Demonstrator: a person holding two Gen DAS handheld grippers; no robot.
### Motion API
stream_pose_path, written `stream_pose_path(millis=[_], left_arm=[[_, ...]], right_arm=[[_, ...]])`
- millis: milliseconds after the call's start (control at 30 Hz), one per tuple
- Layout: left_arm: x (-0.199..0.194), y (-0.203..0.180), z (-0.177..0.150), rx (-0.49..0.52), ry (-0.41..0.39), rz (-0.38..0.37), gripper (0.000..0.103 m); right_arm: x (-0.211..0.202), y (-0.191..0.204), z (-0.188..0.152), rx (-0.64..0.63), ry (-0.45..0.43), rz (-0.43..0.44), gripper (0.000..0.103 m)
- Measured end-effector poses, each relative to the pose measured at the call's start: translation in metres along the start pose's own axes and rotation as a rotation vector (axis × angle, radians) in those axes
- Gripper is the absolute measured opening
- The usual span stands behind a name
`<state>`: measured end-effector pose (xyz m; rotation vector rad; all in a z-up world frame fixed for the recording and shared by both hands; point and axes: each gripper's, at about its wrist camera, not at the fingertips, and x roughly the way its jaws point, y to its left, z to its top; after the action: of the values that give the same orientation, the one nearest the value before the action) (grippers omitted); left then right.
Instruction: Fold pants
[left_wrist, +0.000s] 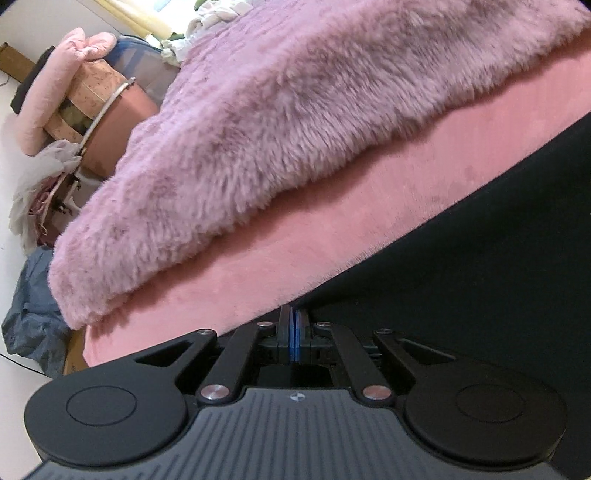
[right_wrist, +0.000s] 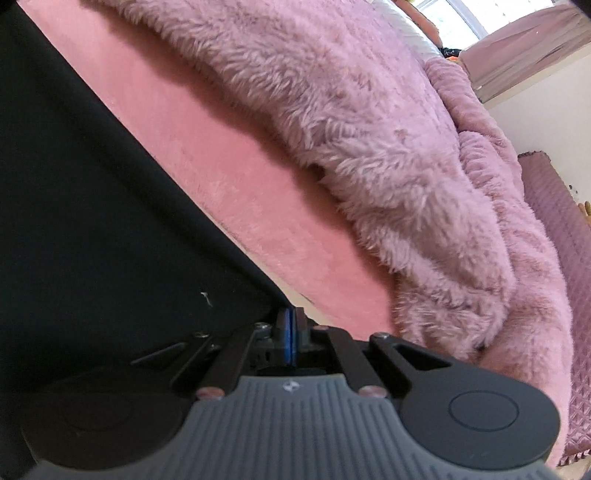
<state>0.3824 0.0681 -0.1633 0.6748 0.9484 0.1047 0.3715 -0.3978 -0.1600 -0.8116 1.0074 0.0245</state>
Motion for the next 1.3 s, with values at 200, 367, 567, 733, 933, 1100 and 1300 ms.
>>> stream_pose_path(millis=[200,367,567,733,933,1100,1300], left_arm=[[-0.011,0.003,-0.006,-0.029,-0.043,0.016,0.0],[-0.048,0.022,-0.005,-0.059,-0.118,0.031,0.0],[-0.022,0.019,0.009,-0.049,-0.068,0.024,0.0],[0.004,0.006,0.005,-0.058,-0.042,0.028,0.0],[0.023,-0.006,0.0,-0.049,0.0,0.047,0.001],[0.013,-0.006,-0.002,-0.048,-0.041,0.086,0.021],[-0.05,0.008,-0.007,-0.151,-0.147,0.003,0.024]], right_arm=[[-0.002,0.001,0.001,0.014,-0.006,-0.017,0.0],[-0.049,-0.005,-0.003,0.032,-0.081,-0.081,0.0],[-0.051,-0.02,0.007,0.08,-0.088,-0.075,0.0],[-0.009,-0.008,0.01,0.122,-0.053,-0.059,0.0],[0.014,0.004,0.008,0.171,-0.057,-0.067,0.0],[0.009,-0.005,0.003,0.275,-0.095,-0.034,0.043],[-0.045,-0.025,-0.027,0.466,-0.166,-0.059,0.072]])
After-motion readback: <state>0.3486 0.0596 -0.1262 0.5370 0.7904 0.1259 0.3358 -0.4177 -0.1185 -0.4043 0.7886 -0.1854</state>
